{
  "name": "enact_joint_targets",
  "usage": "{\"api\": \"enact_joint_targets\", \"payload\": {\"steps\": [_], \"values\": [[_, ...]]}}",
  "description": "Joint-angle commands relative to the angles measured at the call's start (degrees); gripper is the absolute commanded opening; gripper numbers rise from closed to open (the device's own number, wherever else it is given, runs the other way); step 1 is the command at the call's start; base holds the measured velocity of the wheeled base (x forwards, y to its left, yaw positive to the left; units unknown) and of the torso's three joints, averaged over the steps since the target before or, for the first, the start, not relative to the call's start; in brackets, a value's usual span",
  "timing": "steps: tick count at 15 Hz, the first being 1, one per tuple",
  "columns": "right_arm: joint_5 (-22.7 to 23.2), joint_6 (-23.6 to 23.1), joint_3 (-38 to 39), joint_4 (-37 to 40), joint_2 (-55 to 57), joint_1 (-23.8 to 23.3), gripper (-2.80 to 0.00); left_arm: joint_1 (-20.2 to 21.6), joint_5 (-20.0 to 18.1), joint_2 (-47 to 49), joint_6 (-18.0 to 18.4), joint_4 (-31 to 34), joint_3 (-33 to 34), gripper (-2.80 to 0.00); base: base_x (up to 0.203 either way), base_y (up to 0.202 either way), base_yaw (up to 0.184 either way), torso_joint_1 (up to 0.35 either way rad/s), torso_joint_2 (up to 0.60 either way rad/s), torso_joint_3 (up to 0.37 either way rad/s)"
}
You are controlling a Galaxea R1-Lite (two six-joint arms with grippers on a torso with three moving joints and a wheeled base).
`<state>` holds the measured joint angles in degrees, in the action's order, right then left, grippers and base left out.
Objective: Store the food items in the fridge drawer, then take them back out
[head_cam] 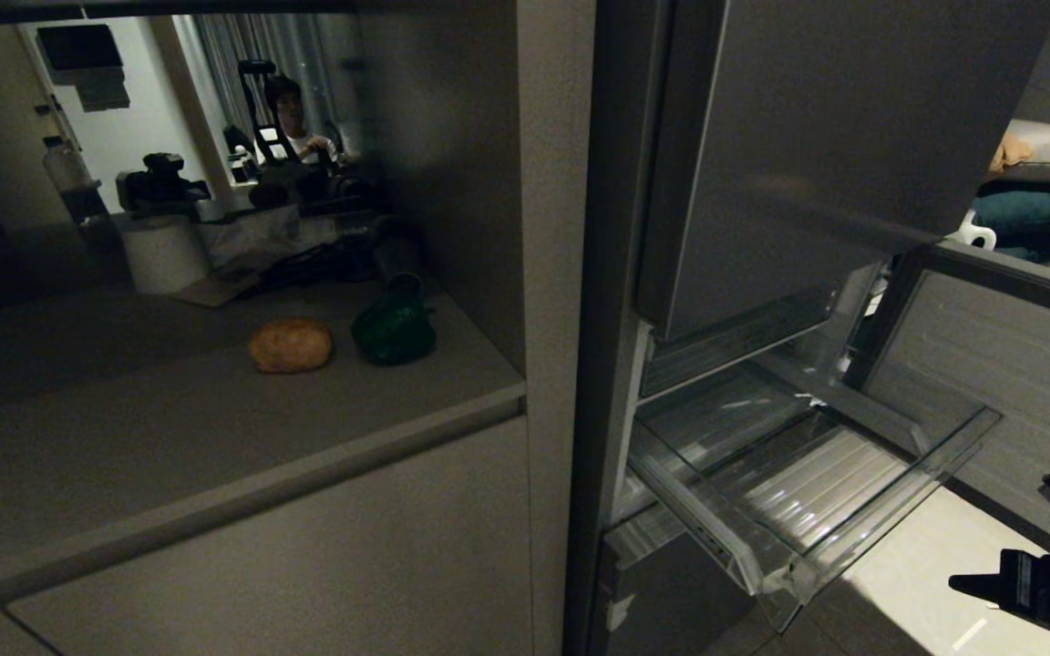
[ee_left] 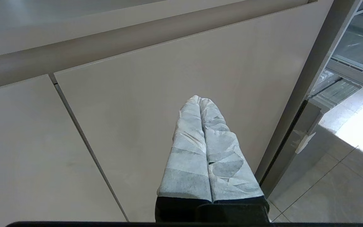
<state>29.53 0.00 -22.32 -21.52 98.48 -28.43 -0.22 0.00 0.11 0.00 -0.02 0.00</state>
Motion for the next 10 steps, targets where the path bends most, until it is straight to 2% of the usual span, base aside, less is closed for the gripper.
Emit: {"api": "enact_joint_targets", "payload": {"steps": [1, 4, 10], "values": [[0.17, 0.23, -4.08, -0.15, 5.99, 2.42, -2.80, -0.04, 0.00, 0.07, 0.00, -0.02, 0.00, -2.80, 0.000, 0.000, 0.000, 0.000, 0.00, 0.000], [0.17, 0.51, -8.67, -2.76, 10.84, 5.61, -2.80, 0.03, 0.00, 0.07, 0.00, 0.02, 0.00, -2.80, 0.000, 0.000, 0.000, 0.000, 0.00, 0.000], [0.17, 3.43, -16.28, -16.78, 20.68, 11.63, -2.80, 0.02, 0.00, 0.07, 0.00, 0.02, 0.00, -2.80, 0.000, 0.000, 0.000, 0.000, 0.00, 0.000]]}}
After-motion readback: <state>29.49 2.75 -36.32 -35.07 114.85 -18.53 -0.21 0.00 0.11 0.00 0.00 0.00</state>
